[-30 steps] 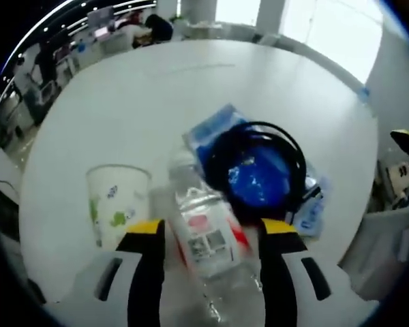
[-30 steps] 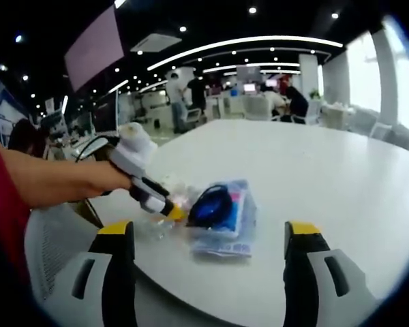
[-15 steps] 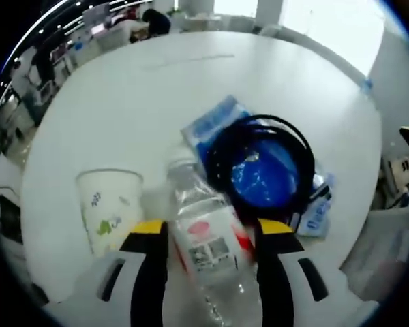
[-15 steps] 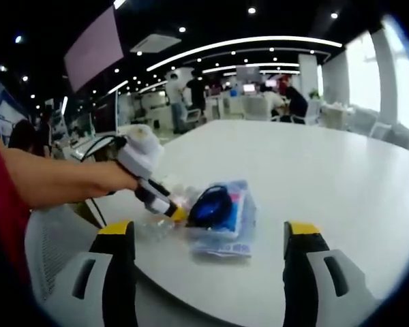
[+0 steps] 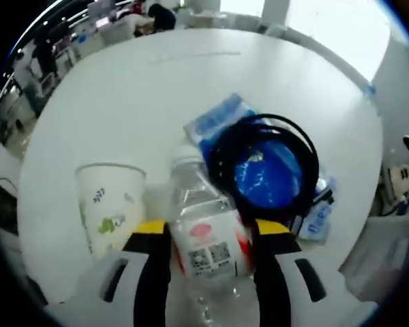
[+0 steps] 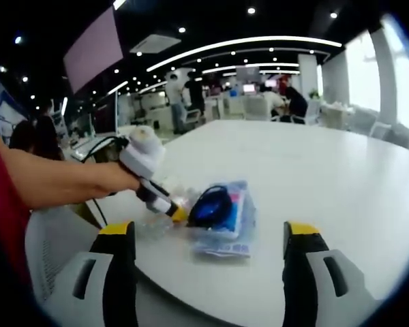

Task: Arrange the tabletop items into an orderly group along one side of the table until the central work area is clear of visible clutter.

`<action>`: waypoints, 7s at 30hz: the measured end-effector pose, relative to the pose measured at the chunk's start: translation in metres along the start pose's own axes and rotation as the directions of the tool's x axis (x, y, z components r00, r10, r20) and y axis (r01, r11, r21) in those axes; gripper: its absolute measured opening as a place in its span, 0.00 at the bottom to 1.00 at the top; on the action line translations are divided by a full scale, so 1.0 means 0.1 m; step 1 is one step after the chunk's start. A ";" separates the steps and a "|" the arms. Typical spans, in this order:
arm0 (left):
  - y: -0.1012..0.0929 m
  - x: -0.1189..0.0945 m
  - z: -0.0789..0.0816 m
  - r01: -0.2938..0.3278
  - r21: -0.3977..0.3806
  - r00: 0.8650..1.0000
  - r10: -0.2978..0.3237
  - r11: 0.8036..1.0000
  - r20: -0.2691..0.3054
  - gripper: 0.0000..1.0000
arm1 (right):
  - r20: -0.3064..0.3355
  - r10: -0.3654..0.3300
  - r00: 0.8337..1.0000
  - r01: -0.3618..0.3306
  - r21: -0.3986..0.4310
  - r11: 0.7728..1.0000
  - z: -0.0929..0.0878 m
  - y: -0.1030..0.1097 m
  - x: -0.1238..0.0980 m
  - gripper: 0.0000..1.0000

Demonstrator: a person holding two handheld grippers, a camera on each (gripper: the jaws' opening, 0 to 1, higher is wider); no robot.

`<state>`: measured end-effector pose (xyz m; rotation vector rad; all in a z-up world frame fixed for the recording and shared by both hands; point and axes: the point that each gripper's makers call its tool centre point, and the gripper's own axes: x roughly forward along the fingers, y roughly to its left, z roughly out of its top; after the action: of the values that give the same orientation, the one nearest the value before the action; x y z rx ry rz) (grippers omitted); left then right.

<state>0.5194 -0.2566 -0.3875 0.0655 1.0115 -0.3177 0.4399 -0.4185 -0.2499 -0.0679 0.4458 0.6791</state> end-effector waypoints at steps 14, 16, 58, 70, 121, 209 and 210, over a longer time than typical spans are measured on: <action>-0.04 -0.14 -0.07 0.031 -0.015 0.999 -0.031 0.999 0.010 0.39 | -0.004 0.000 1.000 0.000 -0.004 1.000 -0.01 0.01 0.00 0.88; -0.05 -0.16 -0.06 0.036 -0.013 0.999 -0.036 0.999 0.017 0.39 | -0.005 0.000 1.000 0.000 -0.005 1.000 -0.01 0.01 0.00 0.88; -0.18 -0.74 0.05 0.150 0.047 0.965 -0.157 0.988 0.208 0.35 | -0.036 0.031 0.999 -0.032 -0.014 0.999 -0.06 0.07 0.02 0.88; -0.24 -0.88 0.19 0.217 0.084 0.938 -0.232 0.972 0.259 0.35 | 0.002 0.089 0.996 -0.089 0.092 0.992 0.03 0.08 0.03 0.86; -1.30 -2.23 0.55 0.578 0.561 0.597 -0.775 0.593 0.205 0.35 | 0.096 0.765 0.637 -0.741 -0.199 0.642 1.55 1.19 -0.03 0.29; -1.16 -2.18 1.09 0.316 0.490 0.646 -0.563 0.812 0.516 0.37 | 0.169 0.543 0.822 -0.477 -0.316 0.820 2.00 0.86 0.05 0.39; -1.19 -2.21 1.07 0.337 0.519 0.630 -0.598 0.786 0.495 0.37 | 0.162 0.557 0.814 -0.487 -0.330 0.809 1.99 0.88 0.03 0.41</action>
<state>0.4647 -0.3401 -0.1338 0.0306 0.2348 -0.9708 0.4620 -0.3077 -0.0645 -0.1198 0.1109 1.2877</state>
